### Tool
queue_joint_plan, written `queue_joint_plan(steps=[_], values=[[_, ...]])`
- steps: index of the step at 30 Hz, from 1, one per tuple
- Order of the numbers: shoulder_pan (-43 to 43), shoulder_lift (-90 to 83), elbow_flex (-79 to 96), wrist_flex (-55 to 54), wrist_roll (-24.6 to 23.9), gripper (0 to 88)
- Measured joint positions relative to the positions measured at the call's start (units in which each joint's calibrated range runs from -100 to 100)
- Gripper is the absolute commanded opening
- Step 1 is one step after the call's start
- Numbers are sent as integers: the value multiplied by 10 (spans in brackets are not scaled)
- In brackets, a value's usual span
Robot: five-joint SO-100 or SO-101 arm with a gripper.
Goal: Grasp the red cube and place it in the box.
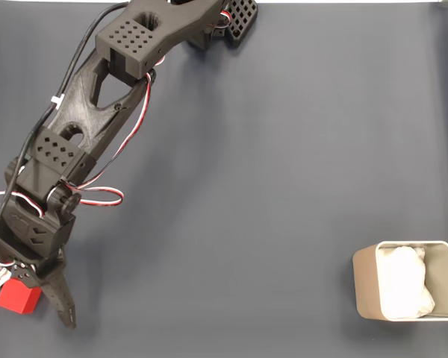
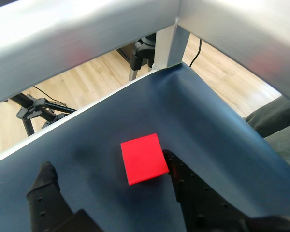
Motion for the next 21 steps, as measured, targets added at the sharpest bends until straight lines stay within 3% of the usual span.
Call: queue_joint_plan(steps=[11, 12, 21], values=[[-7, 0, 0, 3, 0, 475], [-7, 0, 0, 3, 0, 400], [-7, 0, 1, 20, 12, 296]])
